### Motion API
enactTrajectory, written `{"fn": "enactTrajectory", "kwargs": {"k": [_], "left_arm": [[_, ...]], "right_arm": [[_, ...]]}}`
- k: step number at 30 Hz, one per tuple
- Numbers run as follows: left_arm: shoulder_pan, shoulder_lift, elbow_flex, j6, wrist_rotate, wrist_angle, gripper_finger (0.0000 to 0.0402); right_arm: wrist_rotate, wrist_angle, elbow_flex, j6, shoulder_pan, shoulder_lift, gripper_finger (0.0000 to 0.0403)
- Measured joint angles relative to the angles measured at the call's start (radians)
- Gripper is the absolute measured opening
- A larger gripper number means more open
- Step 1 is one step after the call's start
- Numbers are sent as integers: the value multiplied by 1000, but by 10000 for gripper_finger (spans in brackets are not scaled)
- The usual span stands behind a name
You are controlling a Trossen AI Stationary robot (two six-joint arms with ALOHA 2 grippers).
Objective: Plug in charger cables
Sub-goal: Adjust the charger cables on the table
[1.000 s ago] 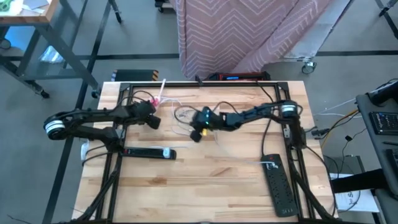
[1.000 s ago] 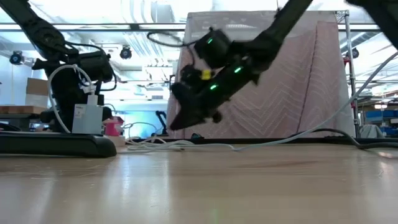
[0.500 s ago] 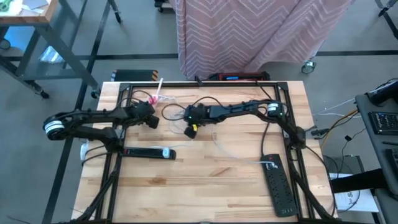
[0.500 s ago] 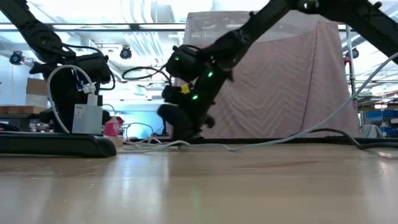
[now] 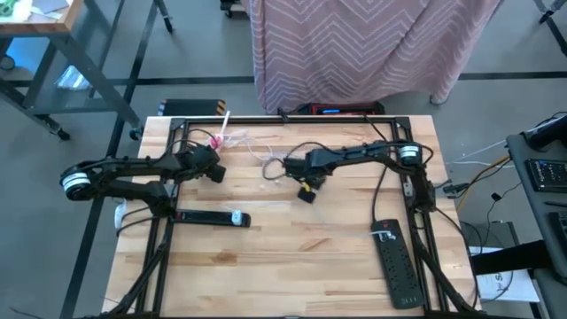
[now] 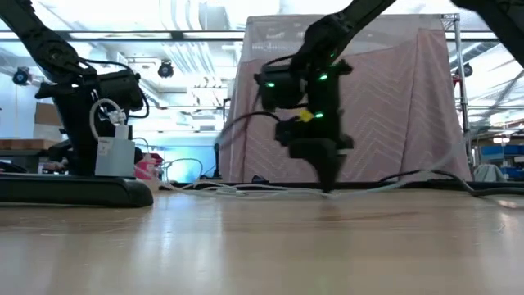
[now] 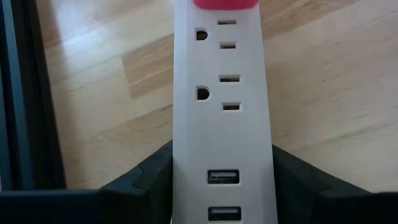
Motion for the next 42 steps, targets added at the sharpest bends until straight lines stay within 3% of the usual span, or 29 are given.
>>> {"fn": "enactTrajectory", "kwargs": {"k": [8,15,22,24,30,36,42], "left_arm": [[2,0,0,0,-7,1,193],[19,0,-1,0,-22,5,184],[47,0,-2,20,-23,17,195],[51,0,-2,25,-23,20,193],[51,0,3,55,-30,53,186],[51,0,19,71,-31,54,196],[51,0,19,72,-28,59,185]], "right_arm": [[-166,-48,-209,214,179,-149,0],[-495,-45,-308,348,374,-263,0],[-646,-33,-346,451,507,-334,0],[-597,-34,-339,459,523,-353,0],[-225,0,-257,425,490,-435,0],[62,206,-245,313,411,-468,0],[144,538,-257,43,263,-374,25]]}}
